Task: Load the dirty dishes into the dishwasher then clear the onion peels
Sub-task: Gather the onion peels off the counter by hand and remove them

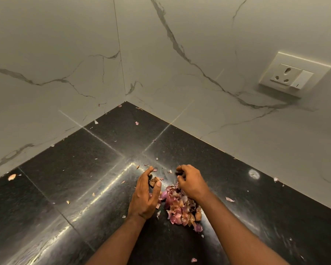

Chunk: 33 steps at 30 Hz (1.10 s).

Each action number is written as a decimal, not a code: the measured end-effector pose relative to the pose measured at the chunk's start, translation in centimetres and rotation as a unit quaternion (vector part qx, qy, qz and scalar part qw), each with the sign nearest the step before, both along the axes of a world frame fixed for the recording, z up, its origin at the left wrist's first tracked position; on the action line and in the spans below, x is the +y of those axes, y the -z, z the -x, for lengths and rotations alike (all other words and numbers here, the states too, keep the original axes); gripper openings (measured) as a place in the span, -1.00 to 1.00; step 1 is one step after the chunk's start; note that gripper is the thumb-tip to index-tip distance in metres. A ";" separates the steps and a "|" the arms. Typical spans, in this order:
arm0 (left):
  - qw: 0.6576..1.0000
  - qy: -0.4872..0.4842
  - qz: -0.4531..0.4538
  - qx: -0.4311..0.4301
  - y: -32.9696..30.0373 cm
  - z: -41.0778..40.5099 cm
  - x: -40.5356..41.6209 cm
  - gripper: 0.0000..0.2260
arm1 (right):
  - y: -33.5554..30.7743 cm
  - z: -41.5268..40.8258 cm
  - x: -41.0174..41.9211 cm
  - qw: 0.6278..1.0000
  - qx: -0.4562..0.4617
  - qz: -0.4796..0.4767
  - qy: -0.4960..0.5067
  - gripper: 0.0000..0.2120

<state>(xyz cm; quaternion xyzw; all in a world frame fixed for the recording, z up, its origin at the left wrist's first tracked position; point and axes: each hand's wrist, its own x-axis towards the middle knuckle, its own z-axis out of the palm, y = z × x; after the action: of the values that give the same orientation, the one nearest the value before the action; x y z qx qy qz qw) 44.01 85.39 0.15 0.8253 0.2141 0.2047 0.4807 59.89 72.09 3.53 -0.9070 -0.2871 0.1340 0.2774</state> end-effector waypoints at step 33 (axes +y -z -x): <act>0.978 -0.048 -0.147 0.137 0.5 -3.5 3.1 -0.39 | 1.7 2.0 -3.7 0.951 0.245 -0.131 0.133 -0.68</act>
<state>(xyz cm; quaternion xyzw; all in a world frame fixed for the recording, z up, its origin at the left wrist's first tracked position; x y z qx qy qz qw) 47.53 88.47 -0.36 0.8962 0.2845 0.1418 0.3096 57.85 68.39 1.87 -0.8320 -0.1023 0.2753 0.4708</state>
